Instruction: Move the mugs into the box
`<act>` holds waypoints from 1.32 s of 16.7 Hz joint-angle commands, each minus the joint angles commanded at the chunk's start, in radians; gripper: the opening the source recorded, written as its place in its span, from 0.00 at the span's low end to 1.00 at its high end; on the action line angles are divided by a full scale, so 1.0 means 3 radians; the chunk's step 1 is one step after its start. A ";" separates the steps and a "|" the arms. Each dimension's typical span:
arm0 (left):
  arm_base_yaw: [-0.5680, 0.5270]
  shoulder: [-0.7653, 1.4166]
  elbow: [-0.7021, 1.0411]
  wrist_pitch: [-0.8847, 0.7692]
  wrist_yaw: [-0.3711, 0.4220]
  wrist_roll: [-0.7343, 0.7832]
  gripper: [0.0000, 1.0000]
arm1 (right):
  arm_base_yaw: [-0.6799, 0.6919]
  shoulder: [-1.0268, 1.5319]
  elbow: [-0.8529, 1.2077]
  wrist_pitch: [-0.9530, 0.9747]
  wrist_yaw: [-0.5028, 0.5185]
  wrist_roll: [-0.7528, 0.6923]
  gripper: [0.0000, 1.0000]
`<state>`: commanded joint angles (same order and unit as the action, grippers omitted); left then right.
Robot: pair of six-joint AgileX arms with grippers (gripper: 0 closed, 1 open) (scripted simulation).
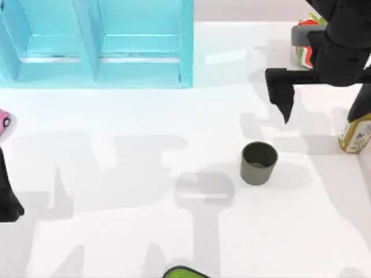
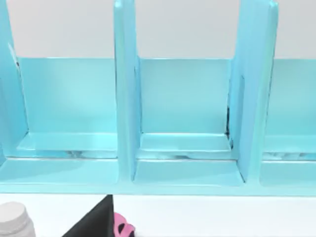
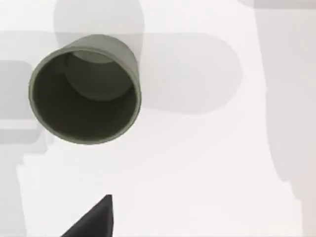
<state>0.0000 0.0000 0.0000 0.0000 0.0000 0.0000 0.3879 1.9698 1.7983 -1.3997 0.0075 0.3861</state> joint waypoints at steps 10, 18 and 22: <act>0.0000 0.0000 0.0000 0.0000 0.0000 0.0000 1.00 | 0.0300 0.0245 0.0052 0.0183 -0.0015 0.0368 1.00; 0.0000 0.0000 0.0000 0.0000 0.0000 0.0000 1.00 | 0.0312 0.0426 -0.0718 0.1167 -0.0012 0.0378 1.00; 0.0000 0.0000 0.0000 0.0000 0.0000 0.0000 1.00 | 0.0317 0.0481 -0.0928 0.1406 -0.0011 0.0383 1.00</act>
<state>0.0000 0.0000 0.0000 0.0000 0.0000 0.0000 0.4828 2.1140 1.5198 -0.9780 0.0042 0.5010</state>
